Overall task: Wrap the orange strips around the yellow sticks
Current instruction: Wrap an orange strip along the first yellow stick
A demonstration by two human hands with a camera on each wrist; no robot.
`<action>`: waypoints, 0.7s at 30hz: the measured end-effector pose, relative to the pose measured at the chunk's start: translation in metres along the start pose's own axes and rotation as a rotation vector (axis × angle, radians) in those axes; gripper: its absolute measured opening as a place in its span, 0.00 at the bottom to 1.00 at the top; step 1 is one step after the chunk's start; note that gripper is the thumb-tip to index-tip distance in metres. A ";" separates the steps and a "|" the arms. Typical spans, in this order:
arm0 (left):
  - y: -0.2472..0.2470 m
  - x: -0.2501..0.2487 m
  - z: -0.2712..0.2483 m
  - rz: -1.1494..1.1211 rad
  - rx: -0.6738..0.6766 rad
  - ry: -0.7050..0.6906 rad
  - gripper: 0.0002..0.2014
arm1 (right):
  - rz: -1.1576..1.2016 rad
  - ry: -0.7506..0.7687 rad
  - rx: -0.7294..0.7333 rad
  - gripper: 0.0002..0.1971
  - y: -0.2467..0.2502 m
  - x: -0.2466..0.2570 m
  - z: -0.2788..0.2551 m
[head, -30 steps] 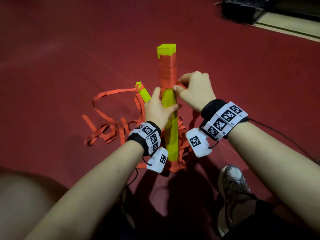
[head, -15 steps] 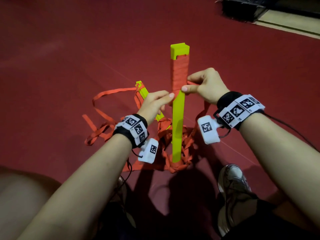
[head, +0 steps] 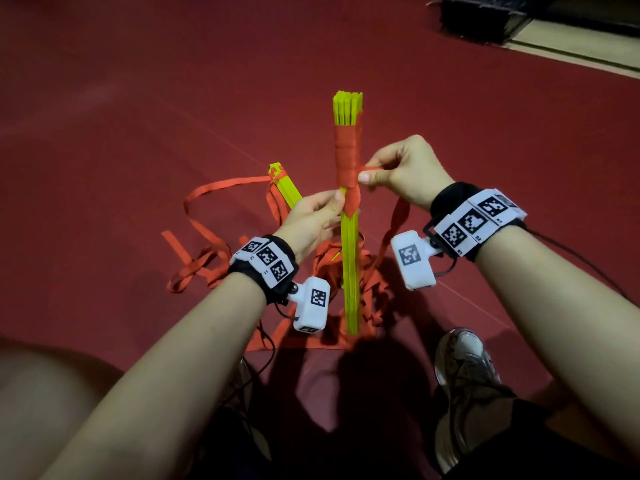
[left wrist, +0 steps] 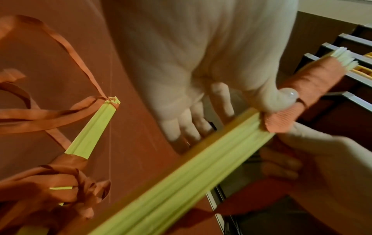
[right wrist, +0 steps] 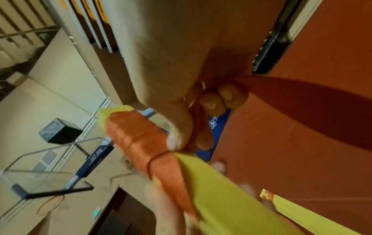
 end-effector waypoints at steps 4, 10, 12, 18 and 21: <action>-0.003 -0.002 0.007 0.148 -0.240 -0.150 0.07 | -0.250 0.002 -0.058 0.07 -0.008 0.007 0.006; 0.000 -0.006 0.009 0.280 -0.483 -0.285 0.12 | -0.231 0.014 -0.046 0.09 -0.016 0.025 0.005; 0.002 -0.007 0.008 0.230 -0.540 -0.300 0.11 | -0.234 0.051 -0.028 0.09 -0.022 0.026 0.005; 0.006 -0.014 0.010 0.166 -0.462 -0.239 0.13 | -0.237 0.002 -0.156 0.20 -0.030 0.018 0.002; 0.013 -0.022 0.011 0.263 -0.306 -0.168 0.22 | -0.254 -0.004 -0.157 0.20 -0.028 0.018 0.001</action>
Point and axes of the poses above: each hand's wrist, its own z-axis towards the middle knuckle, its own y-axis out of the back of the hand, x = y × z, the point moved 3 cm from there along z, towards the middle knuckle, and after that the axes turned 9 degrees about y, right-handed, at the moved point
